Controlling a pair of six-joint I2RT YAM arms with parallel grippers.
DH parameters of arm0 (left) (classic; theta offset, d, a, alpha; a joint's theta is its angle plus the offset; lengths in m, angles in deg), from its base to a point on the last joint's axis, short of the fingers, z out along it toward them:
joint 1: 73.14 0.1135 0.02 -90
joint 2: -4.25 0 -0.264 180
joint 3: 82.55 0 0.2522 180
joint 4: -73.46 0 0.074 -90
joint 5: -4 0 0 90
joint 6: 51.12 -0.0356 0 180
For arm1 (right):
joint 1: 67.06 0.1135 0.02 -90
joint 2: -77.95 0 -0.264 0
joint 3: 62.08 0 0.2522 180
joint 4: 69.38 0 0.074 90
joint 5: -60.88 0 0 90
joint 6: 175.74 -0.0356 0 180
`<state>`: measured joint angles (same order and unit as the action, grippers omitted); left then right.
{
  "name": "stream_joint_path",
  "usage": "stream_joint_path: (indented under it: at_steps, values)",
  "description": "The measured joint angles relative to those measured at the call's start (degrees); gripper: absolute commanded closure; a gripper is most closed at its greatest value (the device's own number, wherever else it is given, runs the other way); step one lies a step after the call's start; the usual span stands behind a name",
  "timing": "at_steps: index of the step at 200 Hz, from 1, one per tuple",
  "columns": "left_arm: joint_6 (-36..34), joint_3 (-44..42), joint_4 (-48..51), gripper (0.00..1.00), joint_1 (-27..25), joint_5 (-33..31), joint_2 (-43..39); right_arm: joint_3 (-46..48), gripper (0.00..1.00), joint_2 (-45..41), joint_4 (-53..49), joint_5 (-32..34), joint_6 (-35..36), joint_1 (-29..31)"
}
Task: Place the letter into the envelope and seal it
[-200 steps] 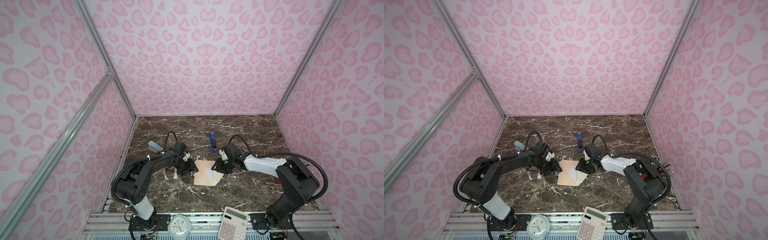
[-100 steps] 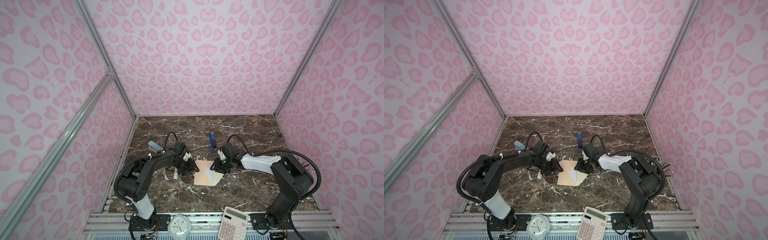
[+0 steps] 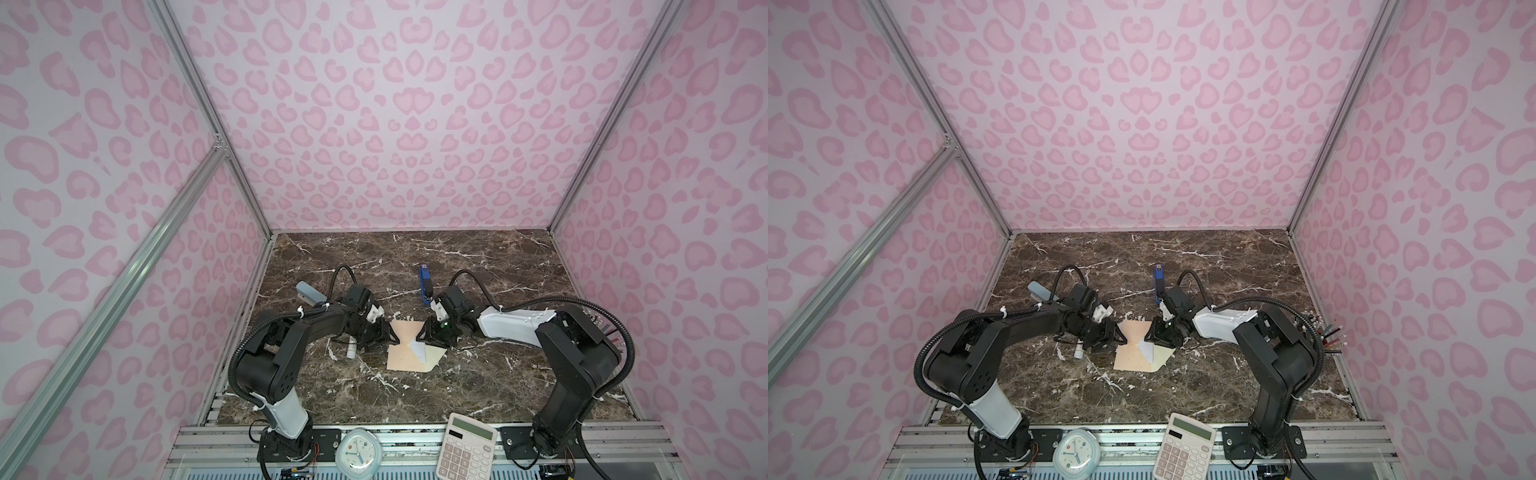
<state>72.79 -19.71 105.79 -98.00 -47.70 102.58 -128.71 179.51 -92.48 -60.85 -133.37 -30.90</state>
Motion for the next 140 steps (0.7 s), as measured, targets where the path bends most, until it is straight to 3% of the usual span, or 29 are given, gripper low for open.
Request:
stream_joint_path:
  at_steps: [140]
  values:
    - [1.64,-0.52,-1.33,0.47,0.00,1.33,0.17,-2.43,0.61,1.07,-0.76,-3.67,-2.27,0.26]
